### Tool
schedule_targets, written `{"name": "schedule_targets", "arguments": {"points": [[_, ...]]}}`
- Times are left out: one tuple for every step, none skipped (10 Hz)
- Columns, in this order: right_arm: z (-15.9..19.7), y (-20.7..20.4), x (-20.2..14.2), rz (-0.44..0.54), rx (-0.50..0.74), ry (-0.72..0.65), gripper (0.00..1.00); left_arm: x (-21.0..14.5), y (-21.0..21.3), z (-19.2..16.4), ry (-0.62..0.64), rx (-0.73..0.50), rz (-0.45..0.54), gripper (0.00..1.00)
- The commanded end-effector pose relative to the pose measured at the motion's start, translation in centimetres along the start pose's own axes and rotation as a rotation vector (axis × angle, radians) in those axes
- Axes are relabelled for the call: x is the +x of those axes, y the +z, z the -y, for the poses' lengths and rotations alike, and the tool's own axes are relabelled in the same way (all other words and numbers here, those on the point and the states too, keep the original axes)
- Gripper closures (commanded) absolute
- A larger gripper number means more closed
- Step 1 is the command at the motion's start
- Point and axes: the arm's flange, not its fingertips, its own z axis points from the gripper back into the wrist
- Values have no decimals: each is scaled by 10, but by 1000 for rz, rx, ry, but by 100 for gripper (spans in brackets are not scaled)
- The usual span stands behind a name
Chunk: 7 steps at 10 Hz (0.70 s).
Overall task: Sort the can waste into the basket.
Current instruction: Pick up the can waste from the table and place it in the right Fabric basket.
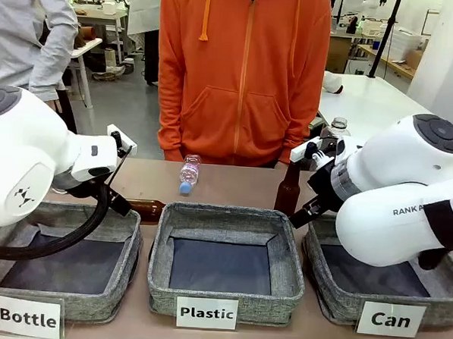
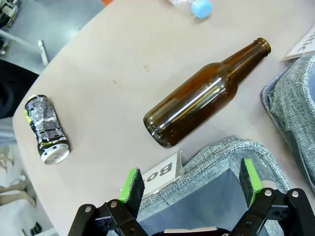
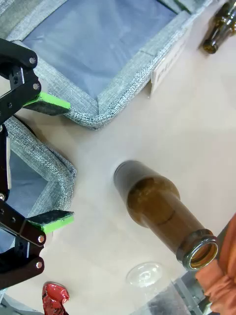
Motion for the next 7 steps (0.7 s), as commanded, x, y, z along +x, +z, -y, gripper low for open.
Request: {"name": "schedule_targets", "arguments": {"points": [[0, 0, 0, 0, 0, 0, 0, 0, 0, 0, 0, 0, 0, 0], [0, 0, 0, 0, 0, 0, 0, 0, 0, 0, 0, 0, 0, 0], [0, 0, 0, 0, 0, 0, 0, 0, 0, 0, 0, 0, 0, 0], [0, 0, 0, 0, 0, 0, 0, 0, 0, 0, 0, 0, 0, 0], [0, 0, 0, 0, 0, 0, 0, 0, 0, 0, 0, 0, 0, 0], [0, 0, 0, 0, 0, 0, 0, 0, 0, 0, 0, 0, 0, 0], [0, 0, 0, 0, 0, 0, 0, 0, 0, 0, 0, 0, 0, 0]]}}
